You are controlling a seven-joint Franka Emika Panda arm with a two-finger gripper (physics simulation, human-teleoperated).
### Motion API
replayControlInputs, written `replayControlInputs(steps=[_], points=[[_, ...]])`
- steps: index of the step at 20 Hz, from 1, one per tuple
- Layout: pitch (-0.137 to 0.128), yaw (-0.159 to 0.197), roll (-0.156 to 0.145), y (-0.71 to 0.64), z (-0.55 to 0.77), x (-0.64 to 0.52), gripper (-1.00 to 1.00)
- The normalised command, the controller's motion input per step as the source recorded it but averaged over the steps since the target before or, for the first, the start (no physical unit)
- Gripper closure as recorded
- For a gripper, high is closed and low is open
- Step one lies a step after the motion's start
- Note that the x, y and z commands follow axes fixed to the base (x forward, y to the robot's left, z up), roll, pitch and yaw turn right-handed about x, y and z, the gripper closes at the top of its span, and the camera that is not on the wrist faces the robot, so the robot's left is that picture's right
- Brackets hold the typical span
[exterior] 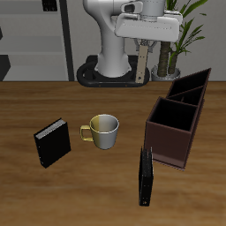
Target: Place the yellow book into the left desk caddy's right compartment
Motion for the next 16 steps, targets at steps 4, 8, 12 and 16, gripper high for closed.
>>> replayControlInputs(steps=[4,8,12,16], points=[[-0.008,-0.02,-0.022,0.15,0.15,0.28,1.0],[-0.022,0.0,0.012,0.12,0.11,0.07,1.0],[-0.014,0.003,0.026,0.34,0.14,0.34,1.0],[0.006,-0.033,0.006,0.21,-0.01,0.21,1.0]])
